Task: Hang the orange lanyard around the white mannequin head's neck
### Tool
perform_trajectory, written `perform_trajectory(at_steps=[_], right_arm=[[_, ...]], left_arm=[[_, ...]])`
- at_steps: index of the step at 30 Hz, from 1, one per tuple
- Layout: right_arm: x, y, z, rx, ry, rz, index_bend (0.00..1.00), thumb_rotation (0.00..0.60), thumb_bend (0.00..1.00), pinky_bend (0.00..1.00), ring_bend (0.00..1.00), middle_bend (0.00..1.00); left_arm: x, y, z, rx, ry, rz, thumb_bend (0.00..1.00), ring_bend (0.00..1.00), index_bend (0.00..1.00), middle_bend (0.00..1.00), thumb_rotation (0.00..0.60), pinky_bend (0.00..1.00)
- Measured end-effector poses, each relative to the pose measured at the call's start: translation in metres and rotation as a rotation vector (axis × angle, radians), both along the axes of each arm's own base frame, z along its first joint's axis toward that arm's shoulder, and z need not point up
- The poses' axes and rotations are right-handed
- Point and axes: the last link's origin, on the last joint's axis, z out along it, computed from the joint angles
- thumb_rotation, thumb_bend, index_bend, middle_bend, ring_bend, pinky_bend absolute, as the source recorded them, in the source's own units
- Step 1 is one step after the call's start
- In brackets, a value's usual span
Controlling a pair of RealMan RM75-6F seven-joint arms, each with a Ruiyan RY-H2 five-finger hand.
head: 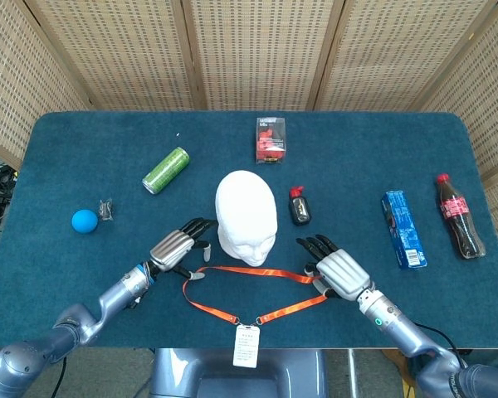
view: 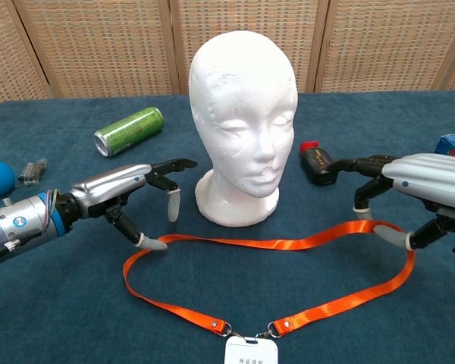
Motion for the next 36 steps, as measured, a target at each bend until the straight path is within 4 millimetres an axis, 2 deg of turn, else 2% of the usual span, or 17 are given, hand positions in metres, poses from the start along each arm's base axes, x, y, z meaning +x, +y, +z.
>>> perform_trajectory(at_steps=[6, 10, 15, 23, 36], right_arm=[[-0.0012, -0.0008, 0.0011, -0.003, 0.001, -0.005, 0.78, 0.600, 0.67, 0.00, 0.00, 0.00], [-0.0004, -0.0011, 0.0017, -0.004, 0.001, -0.002, 0.78, 0.600, 0.67, 0.00, 0.00, 0.00], [0.0007, -0.0006, 0.0008, 0.002, 0.005, -0.001, 0.78, 0.600, 0.67, 0.00, 0.00, 0.00], [0.0029, 0.0007, 0.0000, 0.004, 0.011, 0.002, 0.78, 0.600, 0.67, 0.00, 0.00, 0.00], [0.0063, 0.0027, 0.0015, 0.003, 0.013, 0.009, 0.78, 0.600, 0.67, 0.00, 0.00, 0.00]], left_arm=[[-0.0034, -0.0004, -0.0060, -0.001, 0.047, 0.019, 0.24, 0.00, 0.58, 0.00, 0.600, 0.00], [-0.0048, 0.0022, -0.0078, -0.006, 0.076, 0.040, 0.36, 0.00, 0.59, 0.00, 0.600, 0.00], [-0.0039, 0.0041, -0.0079, -0.001, 0.106, 0.046, 0.39, 0.00, 0.59, 0.00, 0.600, 0.00], [-0.0021, 0.0057, -0.0069, -0.002, 0.117, 0.066, 0.59, 0.00, 0.60, 0.00, 0.600, 0.00], [0.0047, 0.0074, 0.0002, -0.007, 0.104, 0.080, 0.60, 0.00, 0.60, 0.00, 0.600, 0.00]])
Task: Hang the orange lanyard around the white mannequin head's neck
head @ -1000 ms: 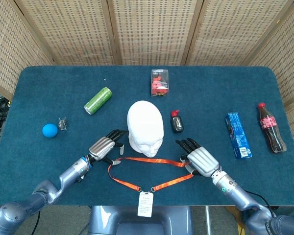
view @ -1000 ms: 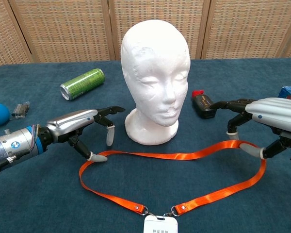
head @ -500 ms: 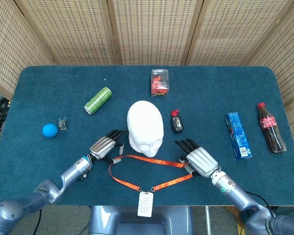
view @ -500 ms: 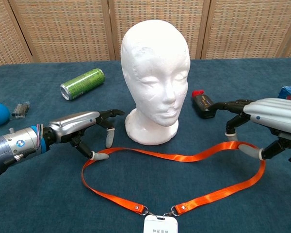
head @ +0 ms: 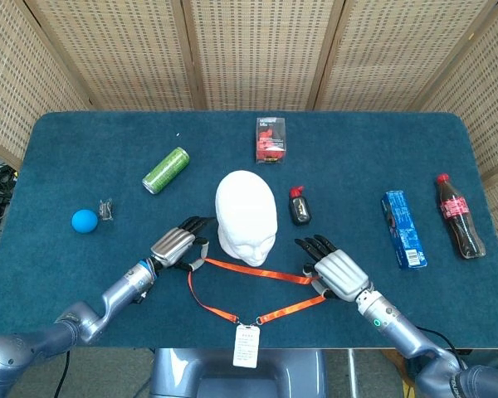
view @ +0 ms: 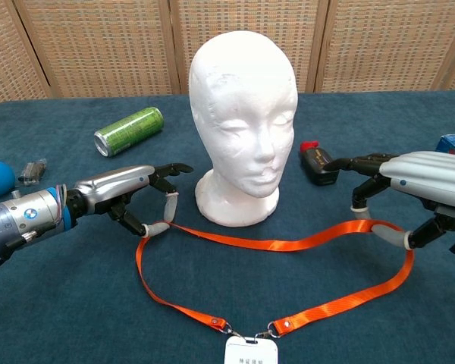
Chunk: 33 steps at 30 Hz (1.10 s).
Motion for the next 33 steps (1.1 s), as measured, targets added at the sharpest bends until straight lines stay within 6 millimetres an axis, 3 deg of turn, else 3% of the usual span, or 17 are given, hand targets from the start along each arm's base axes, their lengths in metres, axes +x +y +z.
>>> perform_trajectory(at_steps=[6, 12, 20, 33], right_arm=[[0.000, 0.000, 0.000, 0.001, 0.001, -0.001, 0.78, 0.600, 0.67, 0.00, 0.00, 0.00], [-0.001, 0.000, 0.001, -0.001, -0.001, -0.002, 0.78, 0.600, 0.67, 0.00, 0.00, 0.00], [0.000, 0.000, 0.002, -0.010, -0.009, 0.010, 0.78, 0.600, 0.67, 0.00, 0.00, 0.00], [0.009, 0.009, 0.014, -0.045, 0.002, 0.148, 0.78, 0.600, 0.67, 0.00, 0.00, 0.00]], left_arm=[[0.000, -0.001, -0.003, -0.004, 0.016, 0.005, 0.60, 0.00, 0.61, 0.00, 0.600, 0.00], [0.003, 0.000, -0.003, 0.000, 0.015, 0.008, 0.70, 0.00, 0.68, 0.00, 0.600, 0.00], [0.003, -0.001, 0.001, 0.021, 0.003, -0.007, 0.71, 0.00, 0.71, 0.00, 0.600, 0.00], [0.003, -0.020, 0.032, 0.143, -0.084, -0.200, 0.71, 0.00, 0.73, 0.00, 0.600, 0.00]])
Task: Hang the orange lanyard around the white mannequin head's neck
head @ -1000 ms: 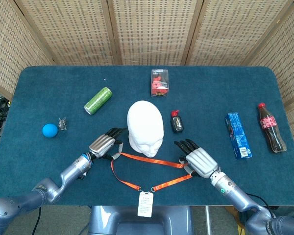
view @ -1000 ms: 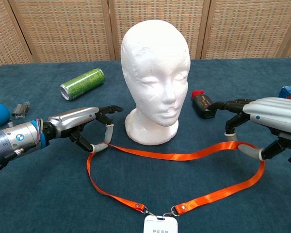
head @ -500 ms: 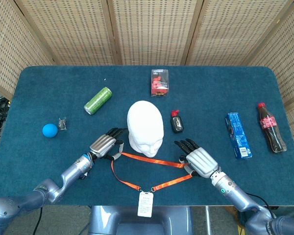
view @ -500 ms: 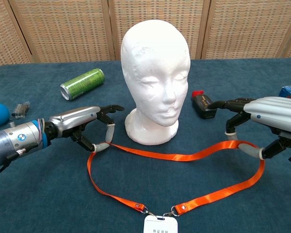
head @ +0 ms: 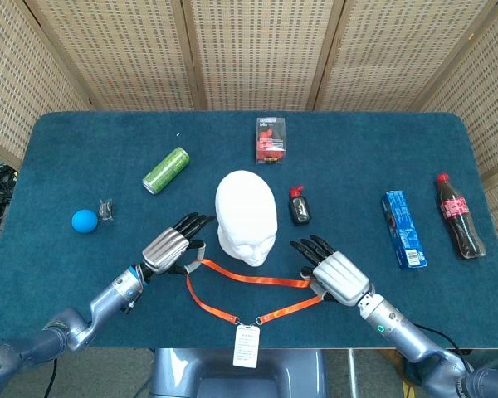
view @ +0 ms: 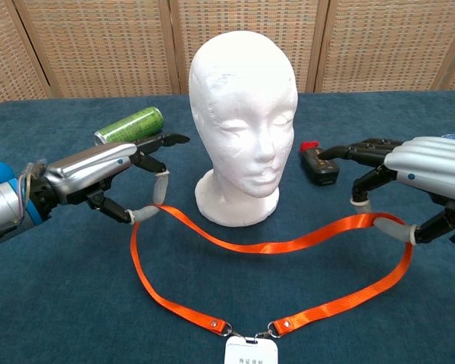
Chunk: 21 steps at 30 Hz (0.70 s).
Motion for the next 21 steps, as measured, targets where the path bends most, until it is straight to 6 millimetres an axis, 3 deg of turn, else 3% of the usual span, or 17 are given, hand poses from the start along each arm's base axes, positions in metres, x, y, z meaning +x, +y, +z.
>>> perform_trajectory(at_steps=[13, 21], right_arm=[[0.019, -0.004, 0.037, -0.094, 0.029, 0.282, 0.79, 0.600, 0.67, 0.00, 0.00, 0.00], [0.051, -0.010, 0.063, -0.147, -0.101, 0.253, 0.80, 0.600, 0.67, 0.00, 0.00, 0.00]], left_arm=[[0.012, -0.008, 0.044, 0.171, -0.086, -0.280, 0.71, 0.00, 0.74, 0.00, 0.600, 0.00], [0.034, 0.005, 0.069, 0.231, -0.168, -0.288, 0.70, 0.00, 0.75, 0.00, 0.600, 0.00]])
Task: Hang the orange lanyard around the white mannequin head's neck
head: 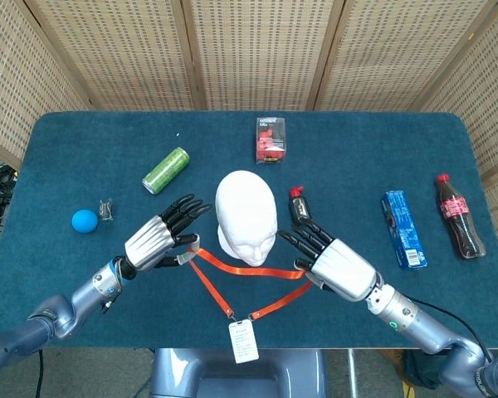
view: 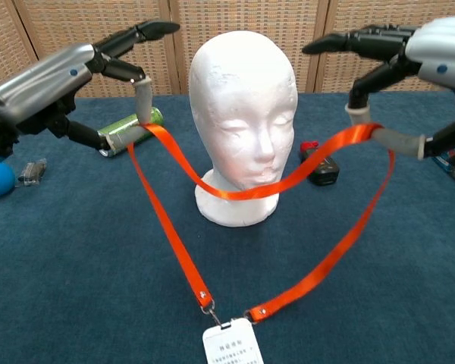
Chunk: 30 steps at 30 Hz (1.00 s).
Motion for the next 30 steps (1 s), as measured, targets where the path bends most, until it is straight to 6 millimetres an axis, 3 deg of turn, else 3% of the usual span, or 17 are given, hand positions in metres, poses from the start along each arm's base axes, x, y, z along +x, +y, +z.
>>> perform_trajectory(at_steps=[12, 16, 23, 30], right_arm=[[0.056, -0.017, 0.068, 0.011, -0.327, -0.161, 0.81, 0.600, 0.67, 0.00, 0.00, 0.00], [0.062, -0.019, 0.077, 0.027, -0.384, -0.181, 0.81, 0.600, 0.67, 0.00, 0.00, 0.00], [0.061, -0.038, 0.080, 0.024, -0.428, -0.284, 0.81, 0.600, 0.67, 0.00, 0.00, 0.01], [0.050, -0.074, 0.082, 0.016, -0.461, -0.495, 0.81, 0.600, 0.67, 0.00, 0.00, 0.01]], left_arm=[[0.039, 0.015, 0.053, -0.012, -0.188, 0.105, 0.70, 0.00, 0.75, 0.00, 0.600, 0.00], [0.044, 0.022, 0.073, 0.005, -0.212, 0.152, 0.70, 0.00, 0.75, 0.00, 0.600, 0.00], [0.046, 0.037, 0.076, 0.007, -0.202, 0.256, 0.70, 0.00, 0.74, 0.00, 0.600, 0.00], [0.047, 0.059, 0.066, 0.000, -0.198, 0.396, 0.70, 0.00, 0.73, 0.00, 0.600, 0.00]])
